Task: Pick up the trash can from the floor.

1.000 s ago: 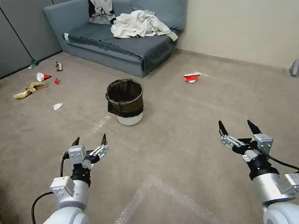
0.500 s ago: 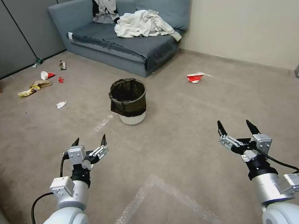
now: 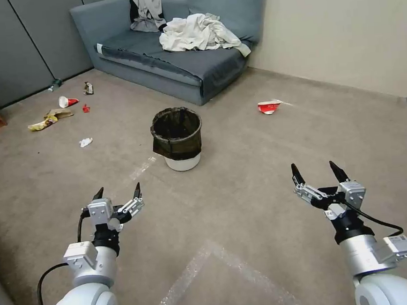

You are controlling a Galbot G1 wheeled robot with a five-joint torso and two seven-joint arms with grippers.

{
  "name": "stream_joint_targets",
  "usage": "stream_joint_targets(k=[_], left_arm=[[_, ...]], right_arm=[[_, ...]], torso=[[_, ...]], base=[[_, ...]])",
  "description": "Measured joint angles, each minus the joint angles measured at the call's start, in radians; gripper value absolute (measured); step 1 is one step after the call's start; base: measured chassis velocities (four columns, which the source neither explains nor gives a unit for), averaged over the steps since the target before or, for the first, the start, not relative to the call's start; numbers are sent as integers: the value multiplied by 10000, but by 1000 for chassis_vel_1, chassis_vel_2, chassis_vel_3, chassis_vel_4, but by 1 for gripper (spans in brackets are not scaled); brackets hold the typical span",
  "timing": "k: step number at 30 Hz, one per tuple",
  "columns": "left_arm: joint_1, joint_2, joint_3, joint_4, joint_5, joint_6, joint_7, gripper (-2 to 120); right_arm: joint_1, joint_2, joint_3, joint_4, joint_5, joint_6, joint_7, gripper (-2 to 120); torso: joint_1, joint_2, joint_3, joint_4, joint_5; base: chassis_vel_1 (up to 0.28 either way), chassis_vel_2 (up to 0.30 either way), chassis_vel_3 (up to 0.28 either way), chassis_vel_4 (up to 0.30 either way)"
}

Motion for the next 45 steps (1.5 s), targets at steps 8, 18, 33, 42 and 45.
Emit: stream_joint_targets(k=[8, 18, 33, 42, 45], left_arm=[[-13, -12, 1, -1, -1, -20, -5, 100], [-9, -8, -17, -1, -3, -21, -19, 100], [-37, 7, -36, 2, -25, -41, -152, 100], [-107, 69, -39, 126, -43, -44, -268, 100], [-174, 120, -34, 208, -54, -34, -383, 100]], right_arm=[[-19, -9, -3, 0, -10, 8, -75, 100], [-22, -15, -44, 2, -28, 17, -99, 100], [-68, -13, -54, 32, -46, 84, -164, 100], [-62, -15, -69, -32, -53, 367, -290, 100], [-38, -16, -93, -76, -55, 525, -311, 100]], torso=[[1, 0, 1, 2, 6], [2, 0, 1, 1, 3], [2, 0, 0, 0, 1], [2, 0, 1, 1, 2], [3, 0, 2, 1, -1]], base=[[-201, 199, 197, -193], [-193, 203, 199, -197], [-199, 193, 193, -200], [-190, 200, 184, -202], [-152, 158, 138, -136]])
